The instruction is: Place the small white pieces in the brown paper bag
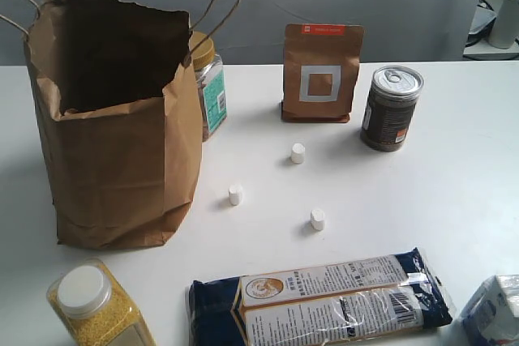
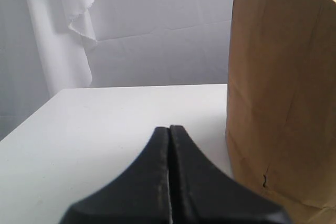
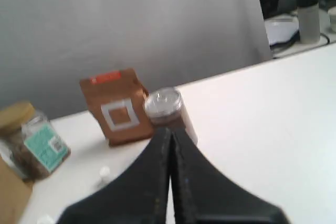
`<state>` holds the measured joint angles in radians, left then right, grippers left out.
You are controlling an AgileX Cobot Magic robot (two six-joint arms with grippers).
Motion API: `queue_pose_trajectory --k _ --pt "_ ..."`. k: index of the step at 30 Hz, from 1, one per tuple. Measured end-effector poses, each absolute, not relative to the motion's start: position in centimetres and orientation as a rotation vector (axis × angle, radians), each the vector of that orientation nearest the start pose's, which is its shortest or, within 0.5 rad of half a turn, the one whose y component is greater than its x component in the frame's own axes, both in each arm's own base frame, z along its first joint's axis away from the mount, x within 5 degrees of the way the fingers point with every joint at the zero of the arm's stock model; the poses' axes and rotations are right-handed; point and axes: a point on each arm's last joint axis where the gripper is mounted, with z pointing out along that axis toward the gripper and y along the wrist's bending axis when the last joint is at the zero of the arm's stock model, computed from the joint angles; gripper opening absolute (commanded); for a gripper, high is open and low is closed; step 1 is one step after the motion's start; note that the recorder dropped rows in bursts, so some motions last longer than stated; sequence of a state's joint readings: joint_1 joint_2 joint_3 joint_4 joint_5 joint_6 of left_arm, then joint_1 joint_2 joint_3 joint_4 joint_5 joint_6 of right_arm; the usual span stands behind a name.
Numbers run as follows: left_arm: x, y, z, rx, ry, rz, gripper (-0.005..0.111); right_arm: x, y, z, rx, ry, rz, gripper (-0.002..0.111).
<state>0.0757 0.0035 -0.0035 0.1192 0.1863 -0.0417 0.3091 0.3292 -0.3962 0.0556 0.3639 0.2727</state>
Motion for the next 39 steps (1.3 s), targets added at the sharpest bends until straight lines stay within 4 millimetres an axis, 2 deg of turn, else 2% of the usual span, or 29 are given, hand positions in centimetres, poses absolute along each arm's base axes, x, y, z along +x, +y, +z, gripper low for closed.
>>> queue_pose_trajectory --k 3,7,11,12,13,14,16,17,18,19,20,27,39 --pt "5.6 0.6 19.7 -0.017 1.67 0.133 0.0 9.5 3.9 30.5 -0.113 1.975 0.437 0.0" --pt "5.6 0.6 19.7 -0.017 1.67 0.133 0.0 11.6 6.8 32.3 -0.342 2.118 0.424 0.0" --pt "5.6 0.6 19.7 -0.017 1.67 0.133 0.0 14.2 12.7 32.9 -0.636 2.292 0.393 0.0" --pt "5.6 0.6 19.7 -0.017 1.67 0.133 0.0 15.1 14.8 31.9 -0.703 2.361 0.368 0.0" --pt "5.6 0.6 19.7 -0.017 1.67 0.133 0.0 15.4 15.6 31.5 -0.726 2.389 0.358 0.006" --pt "5.6 0.6 19.7 -0.017 1.67 0.133 0.0 16.1 17.5 30.5 -0.772 2.444 0.34 0.01" --pt "5.6 0.6 19.7 -0.017 1.67 0.133 0.0 16.7 19.9 29.1 -0.822 2.506 0.331 0.041" --pt "5.6 0.6 19.7 -0.017 1.67 0.133 0.0 17.0 21.0 28.1 -0.839 2.545 0.319 0.051" --pt "5.6 0.6 19.7 -0.017 1.67 0.133 0.0 17.1 21.5 27.5 -0.844 2.567 0.312 0.07" --pt "5.6 0.6 19.7 -0.017 1.67 0.133 0.0 17.2 22.3 26.5 -0.838 2.607 0.299 0.078" --pt "5.6 0.6 19.7 -0.017 1.67 0.133 0.0 17.2 22.7 26.0 -0.835 2.626 0.295 0.083" --pt "5.6 0.6 19.7 -0.017 1.67 0.133 0.0 18.4 24.8 21.4 -0.805 2.741 0.229 0.082" --pt "5.6 0.6 19.7 -0.017 1.67 0.133 0.0 19.9 26.2 17.2 -0.86 2.728 0.161 0.078"
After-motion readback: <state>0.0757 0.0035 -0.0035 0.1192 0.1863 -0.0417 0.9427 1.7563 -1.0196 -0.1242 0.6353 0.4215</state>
